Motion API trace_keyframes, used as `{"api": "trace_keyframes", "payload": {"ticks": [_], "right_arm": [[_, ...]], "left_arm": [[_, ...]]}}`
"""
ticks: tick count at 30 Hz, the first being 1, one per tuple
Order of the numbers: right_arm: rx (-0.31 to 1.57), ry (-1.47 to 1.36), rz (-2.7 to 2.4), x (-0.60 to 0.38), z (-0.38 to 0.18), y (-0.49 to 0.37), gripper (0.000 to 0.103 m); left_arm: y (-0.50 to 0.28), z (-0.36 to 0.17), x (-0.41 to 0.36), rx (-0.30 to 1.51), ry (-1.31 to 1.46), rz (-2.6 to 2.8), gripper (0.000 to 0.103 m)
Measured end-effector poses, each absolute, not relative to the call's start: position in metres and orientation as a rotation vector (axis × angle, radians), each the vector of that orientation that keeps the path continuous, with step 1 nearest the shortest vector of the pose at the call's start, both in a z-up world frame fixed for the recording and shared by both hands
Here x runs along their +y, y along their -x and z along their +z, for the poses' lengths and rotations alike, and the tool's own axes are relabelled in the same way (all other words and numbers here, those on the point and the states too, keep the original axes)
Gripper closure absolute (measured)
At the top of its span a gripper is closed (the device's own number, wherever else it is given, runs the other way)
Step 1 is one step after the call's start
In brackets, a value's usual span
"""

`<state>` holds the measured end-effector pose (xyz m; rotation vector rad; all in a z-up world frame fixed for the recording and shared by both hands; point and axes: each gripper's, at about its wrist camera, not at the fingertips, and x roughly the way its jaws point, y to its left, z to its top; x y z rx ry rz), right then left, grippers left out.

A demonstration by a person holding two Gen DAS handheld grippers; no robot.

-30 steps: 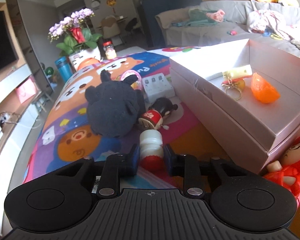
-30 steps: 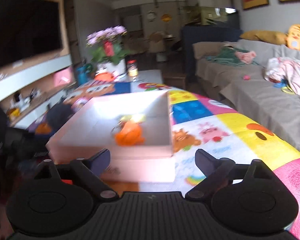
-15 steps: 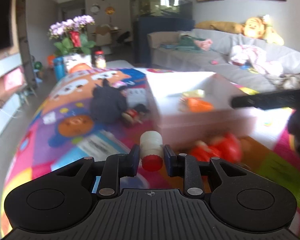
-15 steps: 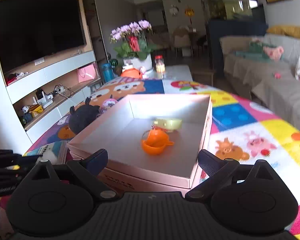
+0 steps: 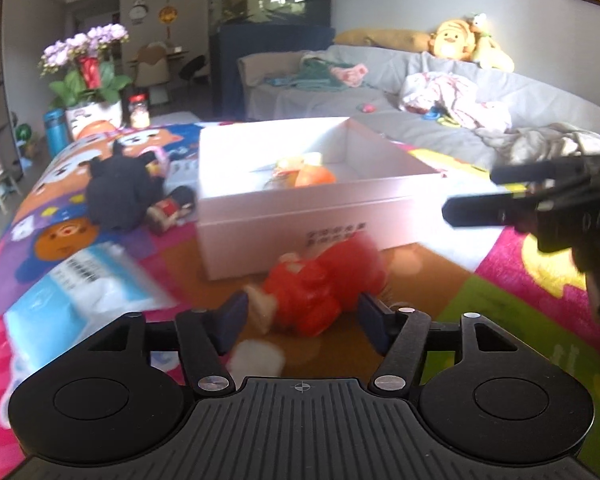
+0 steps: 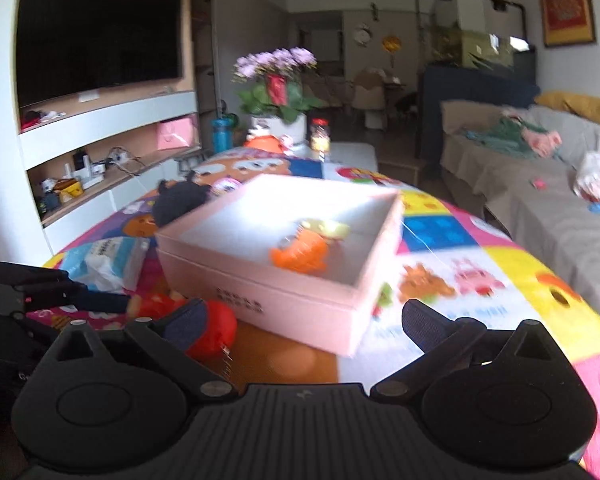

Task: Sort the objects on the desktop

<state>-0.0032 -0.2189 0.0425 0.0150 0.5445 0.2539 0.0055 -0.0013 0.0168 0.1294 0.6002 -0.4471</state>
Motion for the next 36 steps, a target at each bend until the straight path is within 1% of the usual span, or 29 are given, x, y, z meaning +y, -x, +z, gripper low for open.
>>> {"api": "trace_keyframes", "payload": {"ticks": [4, 8, 15, 18, 21, 26, 30, 36], "right_arm": [[0.587, -0.094, 0.197, -0.239, 0.033, 0.004, 0.000], [0.621, -0.144, 0.179, -0.246, 0.025, 0.004, 0.000], [0.731, -0.211, 0.202, -0.245, 0.002, -0.004, 0.000], [0.731, -0.211, 0.197, -0.242, -0.003, -0.001, 0.000], [0.730, -0.221, 0.184, -0.241, -0.004, 0.000, 0.000], [0.719, -0.279, 0.186, -0.248, -0.004, 0.002, 0.000], [0.759, -0.133, 0.223, -0.232, 0.001, -0.003, 0.000], [0.611, -0.108, 0.304, -0.199, 0.036, -0.005, 0.000]], "left_arm": [[0.005, 0.019, -0.018, 0.606, -0.099, -0.594, 0.032], [0.020, 0.016, -0.027, 0.618, -0.080, -0.722, 0.022], [0.030, 0.024, -0.006, 0.579, -0.096, -0.580, 0.008], [0.027, 0.026, 0.009, 0.588, -0.091, -0.499, 0.007], [0.020, 0.019, 0.020, 0.638, -0.080, -0.410, 0.007], [0.019, 0.005, 0.028, 0.699, -0.049, -0.410, 0.007], [0.019, 0.001, 0.020, 0.711, -0.012, -0.495, 0.007], [0.020, 0.002, 0.018, 0.651, -0.076, -0.434, 0.006]]}}
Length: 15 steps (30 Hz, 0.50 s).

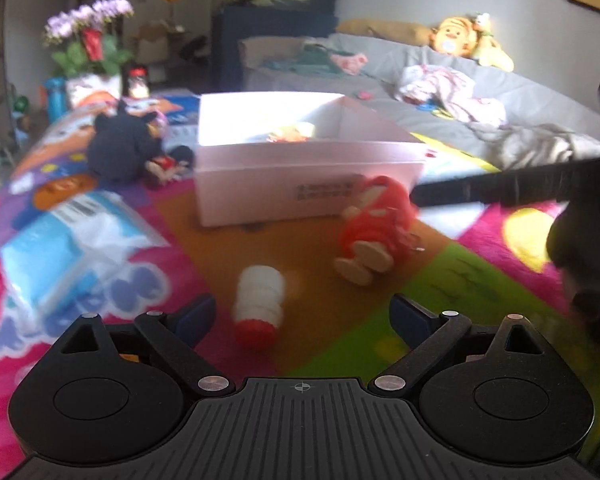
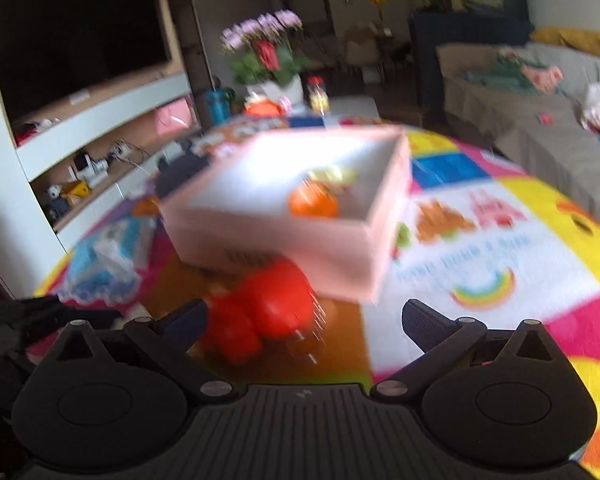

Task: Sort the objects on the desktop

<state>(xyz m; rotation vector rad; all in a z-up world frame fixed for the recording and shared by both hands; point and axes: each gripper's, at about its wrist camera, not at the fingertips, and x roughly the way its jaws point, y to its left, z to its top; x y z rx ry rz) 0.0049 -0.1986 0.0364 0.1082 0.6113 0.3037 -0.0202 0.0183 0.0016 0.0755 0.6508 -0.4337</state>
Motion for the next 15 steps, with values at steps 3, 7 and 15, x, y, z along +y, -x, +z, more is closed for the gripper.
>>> {"api": "trace_keyframes", "payload": {"ticks": [3, 7, 15], "right_arm": [[0.661, -0.135, 0.289, -0.182, 0.036, -0.025, 0.000], [0.724, -0.089, 0.260, -0.180, 0.022, -0.028, 0.004], [0.683, -0.090, 0.163, -0.225, 0.026, 0.006, 0.001]], "left_arm": [[0.021, 0.003, 0.025, 0.652, -0.042, -0.430, 0.005], [0.029, 0.006, 0.026, 0.627, -0.055, -0.436, 0.003], [0.028, 0.006, 0.023, 0.626, -0.056, -0.459, 0.003]]}}
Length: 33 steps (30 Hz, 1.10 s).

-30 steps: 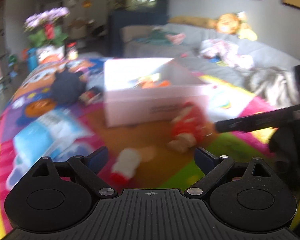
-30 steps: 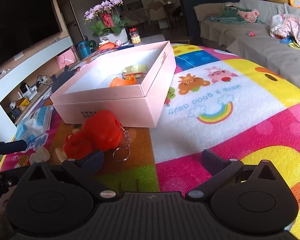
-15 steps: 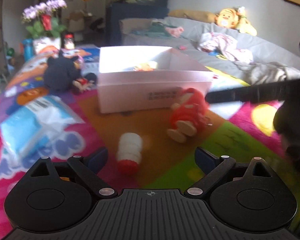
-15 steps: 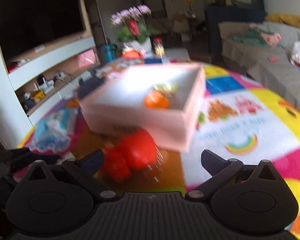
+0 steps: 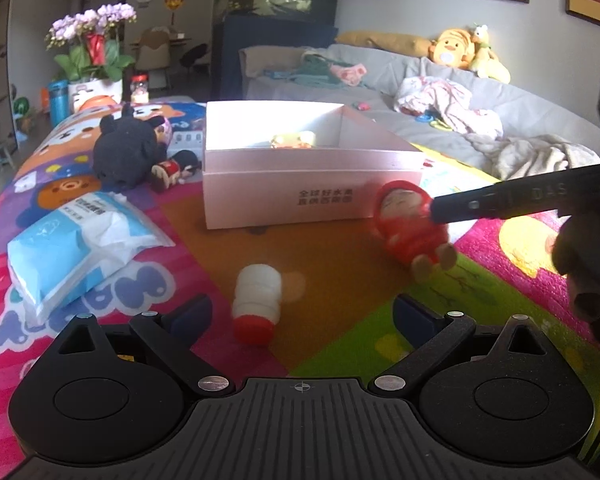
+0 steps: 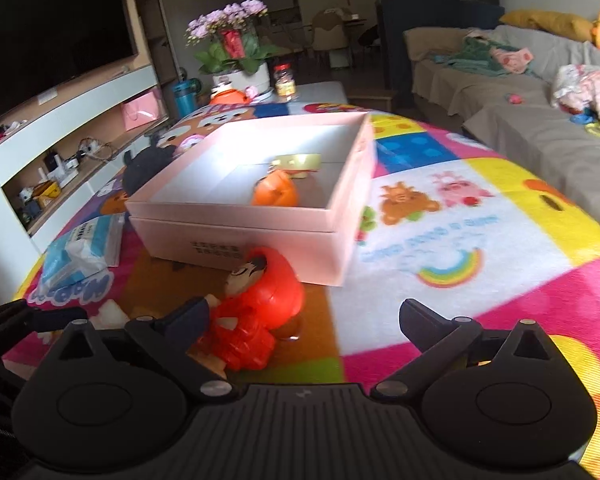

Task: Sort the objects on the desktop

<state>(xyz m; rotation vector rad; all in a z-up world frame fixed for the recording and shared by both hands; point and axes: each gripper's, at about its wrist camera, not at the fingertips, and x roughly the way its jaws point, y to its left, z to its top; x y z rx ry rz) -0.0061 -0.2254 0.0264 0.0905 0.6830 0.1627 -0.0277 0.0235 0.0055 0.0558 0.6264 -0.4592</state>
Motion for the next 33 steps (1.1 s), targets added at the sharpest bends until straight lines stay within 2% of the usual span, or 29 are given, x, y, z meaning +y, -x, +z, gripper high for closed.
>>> {"api": "trace_keyframes", "payload": {"ticks": [6, 10, 14, 16, 17, 19, 20, 24, 28, 33], "right_arm": [[0.604, 0.064, -0.001, -0.225, 0.029, 0.009, 0.001], [0.614, -0.077, 0.145, -0.218, 0.040, 0.010, 0.001], [0.641, -0.061, 0.207, -0.187, 0.028, -0.003, 0.001], [0.663, -0.039, 0.218, -0.177, 0.019, -0.013, 0.006], [0.683, -0.023, 0.207, -0.173, 0.014, -0.017, 0.014], [0.730, -0.020, 0.203, -0.173, 0.006, -0.024, 0.030], [0.754, -0.028, 0.206, -0.176, 0.003, -0.026, 0.045], [0.745, -0.013, 0.229, -0.184, 0.003, -0.011, 0.052], [0.733, 0.019, 0.232, -0.191, 0.003, 0.007, 0.052], [0.706, 0.023, 0.220, -0.194, 0.000, 0.012, 0.051]], "left_arm": [[0.028, 0.005, 0.023, 0.622, -0.069, -0.432, 0.003], [0.027, 0.004, 0.021, 0.628, -0.078, -0.433, 0.003], [0.027, 0.004, 0.021, 0.630, -0.084, -0.432, 0.003], [0.028, 0.004, 0.021, 0.626, -0.083, -0.428, 0.003], [0.028, 0.004, 0.022, 0.625, -0.081, -0.426, 0.003], [0.028, 0.004, 0.023, 0.626, -0.074, -0.423, 0.003], [0.028, 0.004, 0.023, 0.628, -0.070, -0.423, 0.003], [0.026, 0.005, 0.024, 0.636, -0.059, -0.409, 0.003], [0.024, 0.007, 0.024, 0.646, -0.072, -0.406, 0.003], [0.026, 0.010, 0.024, 0.637, -0.239, -0.313, 0.003]]}}
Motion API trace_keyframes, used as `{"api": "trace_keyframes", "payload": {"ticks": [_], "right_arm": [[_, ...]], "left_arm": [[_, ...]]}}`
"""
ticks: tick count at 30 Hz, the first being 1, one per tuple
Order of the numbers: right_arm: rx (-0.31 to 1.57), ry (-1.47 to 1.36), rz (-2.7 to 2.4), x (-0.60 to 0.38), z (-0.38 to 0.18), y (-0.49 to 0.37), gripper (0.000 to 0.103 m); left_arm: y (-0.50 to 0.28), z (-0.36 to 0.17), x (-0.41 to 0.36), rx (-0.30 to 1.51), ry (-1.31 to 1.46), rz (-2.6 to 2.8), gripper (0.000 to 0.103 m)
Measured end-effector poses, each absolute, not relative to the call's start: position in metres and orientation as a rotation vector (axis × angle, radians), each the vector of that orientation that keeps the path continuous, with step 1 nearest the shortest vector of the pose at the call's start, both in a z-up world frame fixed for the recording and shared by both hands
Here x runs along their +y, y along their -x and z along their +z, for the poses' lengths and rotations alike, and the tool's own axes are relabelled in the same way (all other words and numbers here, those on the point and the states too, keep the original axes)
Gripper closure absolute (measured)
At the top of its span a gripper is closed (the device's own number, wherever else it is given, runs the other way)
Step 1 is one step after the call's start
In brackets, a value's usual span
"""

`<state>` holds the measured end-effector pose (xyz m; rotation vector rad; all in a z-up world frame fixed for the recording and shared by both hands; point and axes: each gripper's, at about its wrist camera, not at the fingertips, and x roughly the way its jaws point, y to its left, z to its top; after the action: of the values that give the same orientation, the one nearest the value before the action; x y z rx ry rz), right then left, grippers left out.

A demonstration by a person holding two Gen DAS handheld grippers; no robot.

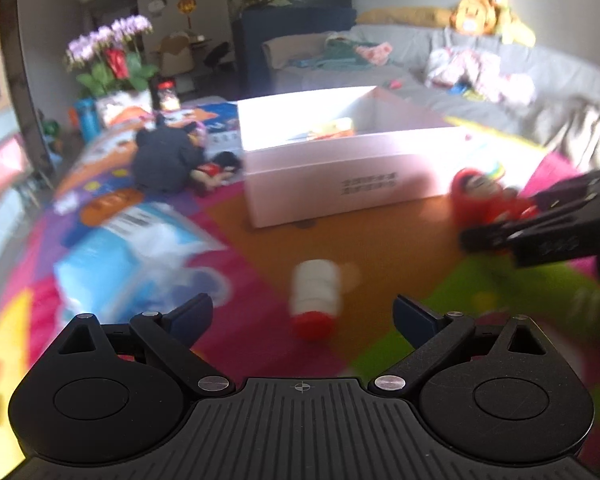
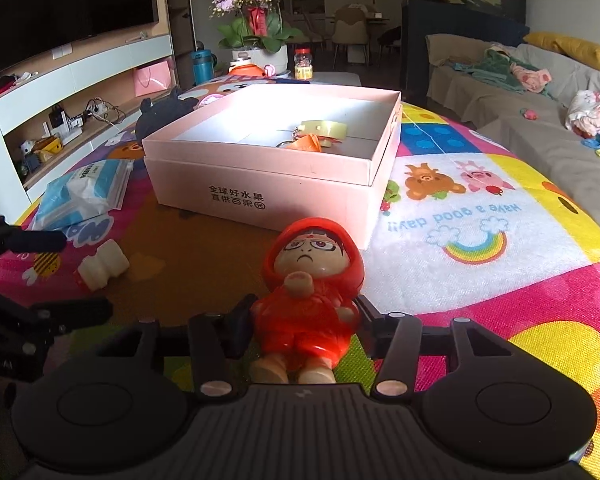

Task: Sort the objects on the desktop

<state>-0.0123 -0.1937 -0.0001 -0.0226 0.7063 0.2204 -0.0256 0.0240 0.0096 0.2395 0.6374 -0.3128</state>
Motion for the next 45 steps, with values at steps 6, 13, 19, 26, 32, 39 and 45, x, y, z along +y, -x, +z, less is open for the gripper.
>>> {"api": "trace_keyframes", "payload": {"ticks": [6, 13, 19, 26, 32, 39, 45], "right_arm": [[0.696, 0.031, 0.229, -0.191, -0.001, 0.012, 0.041], [0.690, 0.006, 0.214, -0.195, -0.001, 0.012, 0.031], [0.676, 0.008, 0.214, -0.194, 0.000, 0.015, 0.031], [0.691, 0.026, 0.211, -0.191, -0.002, 0.013, 0.039], [0.758, 0.045, 0.298, -0.187, 0.009, 0.016, 0.052], [0.522, -0.091, 0.381, -0.214, 0.126, 0.006, 0.052], [0.488, -0.101, 0.297, -0.209, 0.147, -0.046, 0.052]], "left_arm": [[0.022, 0.011, 0.039, 0.613, -0.376, -0.160, 0.003], [0.020, 0.021, 0.050, 0.676, -0.140, -0.267, 0.003], [0.017, 0.017, 0.020, 0.657, -0.200, -0.324, 0.024], [0.013, 0.006, 0.012, 0.681, -0.192, -0.329, 0.055], [0.030, 0.013, 0.008, 0.668, -0.228, -0.384, 0.055], [0.014, 0.081, 0.007, 0.420, -0.258, -0.364, 0.055], [-0.038, 0.105, -0.022, 0.304, -0.249, -0.394, 0.053]]}}
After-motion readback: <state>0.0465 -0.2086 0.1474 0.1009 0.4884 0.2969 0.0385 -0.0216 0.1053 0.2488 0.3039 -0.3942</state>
